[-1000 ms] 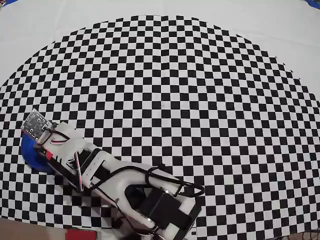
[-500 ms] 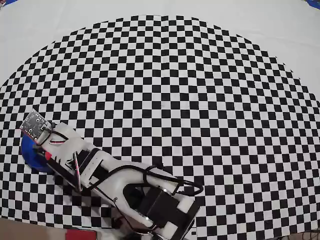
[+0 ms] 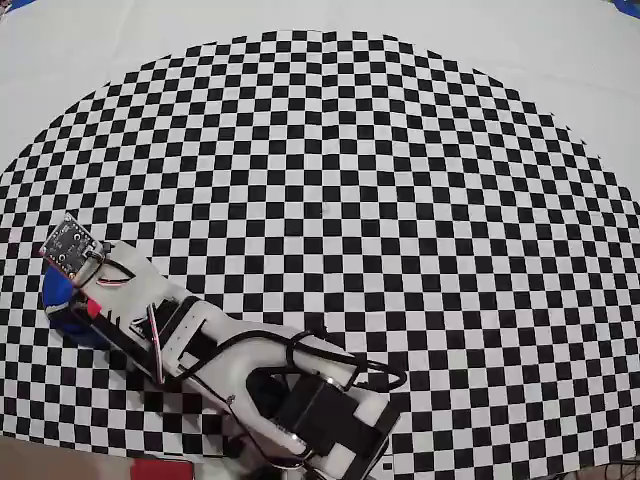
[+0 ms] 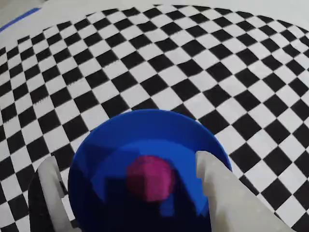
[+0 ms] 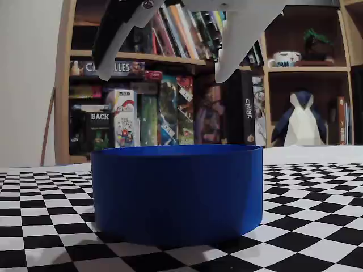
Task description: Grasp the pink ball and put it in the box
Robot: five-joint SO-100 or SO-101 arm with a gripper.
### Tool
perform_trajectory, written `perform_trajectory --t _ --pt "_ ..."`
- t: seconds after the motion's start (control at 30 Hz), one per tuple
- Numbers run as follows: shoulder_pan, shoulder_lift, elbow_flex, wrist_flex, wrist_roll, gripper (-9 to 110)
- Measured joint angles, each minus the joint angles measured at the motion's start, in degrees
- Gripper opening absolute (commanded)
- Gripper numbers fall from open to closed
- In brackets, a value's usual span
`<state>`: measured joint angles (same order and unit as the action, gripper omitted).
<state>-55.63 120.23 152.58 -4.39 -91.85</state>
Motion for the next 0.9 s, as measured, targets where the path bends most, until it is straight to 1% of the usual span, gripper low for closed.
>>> perform_trajectory --t 0.6,0.73,0.8,0.9 --pt "0.79 0.18 -0.09 -1.58 0.00 33" --pt "1.49 3.08 -0.09 -1.58 0.09 33" --pt "1.93 4.22 -0.09 -2.46 1.85 33" --pt "2.81 5.89 -0.09 -5.10 7.65 33"
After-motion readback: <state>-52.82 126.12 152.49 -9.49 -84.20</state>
